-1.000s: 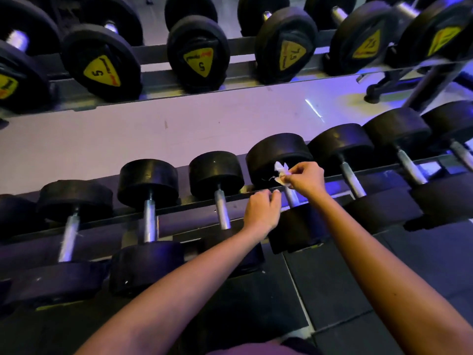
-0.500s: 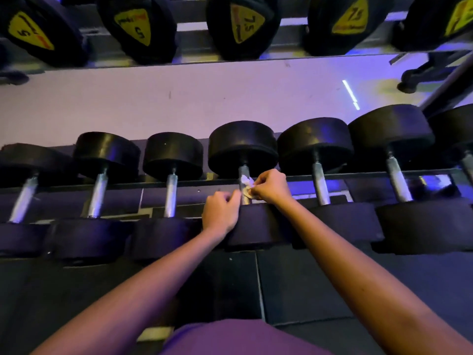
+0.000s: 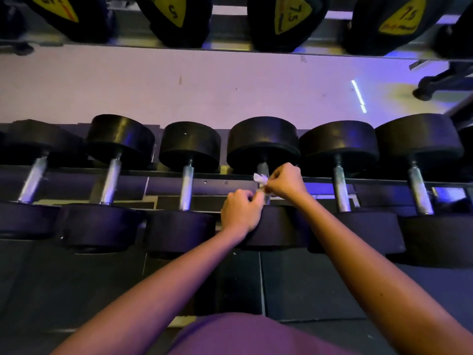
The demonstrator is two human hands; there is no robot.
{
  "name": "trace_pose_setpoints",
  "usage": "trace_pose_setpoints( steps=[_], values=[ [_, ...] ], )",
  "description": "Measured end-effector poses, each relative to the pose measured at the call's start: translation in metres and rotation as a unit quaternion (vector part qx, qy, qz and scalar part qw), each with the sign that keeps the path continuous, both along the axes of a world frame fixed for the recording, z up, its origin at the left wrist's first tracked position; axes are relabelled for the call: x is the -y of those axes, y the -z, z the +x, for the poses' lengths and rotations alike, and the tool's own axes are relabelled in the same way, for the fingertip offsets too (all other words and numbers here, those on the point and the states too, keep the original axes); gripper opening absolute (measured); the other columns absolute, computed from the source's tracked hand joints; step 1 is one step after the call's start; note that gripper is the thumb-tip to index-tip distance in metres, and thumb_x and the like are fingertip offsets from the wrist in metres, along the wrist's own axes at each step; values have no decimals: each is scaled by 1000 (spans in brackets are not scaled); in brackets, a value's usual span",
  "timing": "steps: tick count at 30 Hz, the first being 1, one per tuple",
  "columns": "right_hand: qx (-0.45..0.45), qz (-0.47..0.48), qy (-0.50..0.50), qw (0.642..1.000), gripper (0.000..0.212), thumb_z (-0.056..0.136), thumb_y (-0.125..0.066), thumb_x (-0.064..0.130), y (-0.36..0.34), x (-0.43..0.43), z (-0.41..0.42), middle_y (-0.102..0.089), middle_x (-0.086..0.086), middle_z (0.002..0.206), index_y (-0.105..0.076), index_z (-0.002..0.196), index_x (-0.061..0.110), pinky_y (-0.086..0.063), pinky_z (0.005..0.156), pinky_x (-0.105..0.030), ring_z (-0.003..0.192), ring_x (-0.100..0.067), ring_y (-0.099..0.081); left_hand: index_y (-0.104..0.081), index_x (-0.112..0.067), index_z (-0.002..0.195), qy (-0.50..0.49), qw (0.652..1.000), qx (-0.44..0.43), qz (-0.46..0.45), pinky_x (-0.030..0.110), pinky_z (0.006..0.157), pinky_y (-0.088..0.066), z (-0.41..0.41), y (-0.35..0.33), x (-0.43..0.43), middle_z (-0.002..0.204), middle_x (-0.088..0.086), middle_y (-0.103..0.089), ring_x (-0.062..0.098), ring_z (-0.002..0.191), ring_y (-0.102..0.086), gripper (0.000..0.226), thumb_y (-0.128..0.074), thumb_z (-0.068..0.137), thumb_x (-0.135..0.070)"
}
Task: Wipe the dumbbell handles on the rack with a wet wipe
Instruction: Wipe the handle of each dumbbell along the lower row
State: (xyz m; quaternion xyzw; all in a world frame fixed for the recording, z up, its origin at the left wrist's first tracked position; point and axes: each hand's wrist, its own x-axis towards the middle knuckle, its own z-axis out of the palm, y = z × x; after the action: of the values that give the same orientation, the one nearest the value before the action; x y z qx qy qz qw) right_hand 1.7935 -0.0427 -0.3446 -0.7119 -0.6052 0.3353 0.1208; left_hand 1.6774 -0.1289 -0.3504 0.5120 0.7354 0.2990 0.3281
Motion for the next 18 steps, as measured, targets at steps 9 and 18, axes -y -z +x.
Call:
trace_pose_setpoints(
  steps=[9,18],
  values=[
    [15,14,82,996,14,65,-78,7,-7,-2,-5,-64,-8,61,-67,56,9,-56,63,-33,60,-14,-60,-63,-12,66,36,999,-10,8,36,62,-46,-1,5,-2,73,9,-68,32,74,-61,43,-48,88,-46],
    [-14,25,131,991,16,67,-84,13,-11,-9,-15,-67,-6,67,-68,65,11,-59,72,-33,69,-15,-66,-66,-15,66,50,999,4,8,38,64,-50,-3,4,-2,67,3,-66,26,69,-61,44,-46,87,-48]
  ],
)
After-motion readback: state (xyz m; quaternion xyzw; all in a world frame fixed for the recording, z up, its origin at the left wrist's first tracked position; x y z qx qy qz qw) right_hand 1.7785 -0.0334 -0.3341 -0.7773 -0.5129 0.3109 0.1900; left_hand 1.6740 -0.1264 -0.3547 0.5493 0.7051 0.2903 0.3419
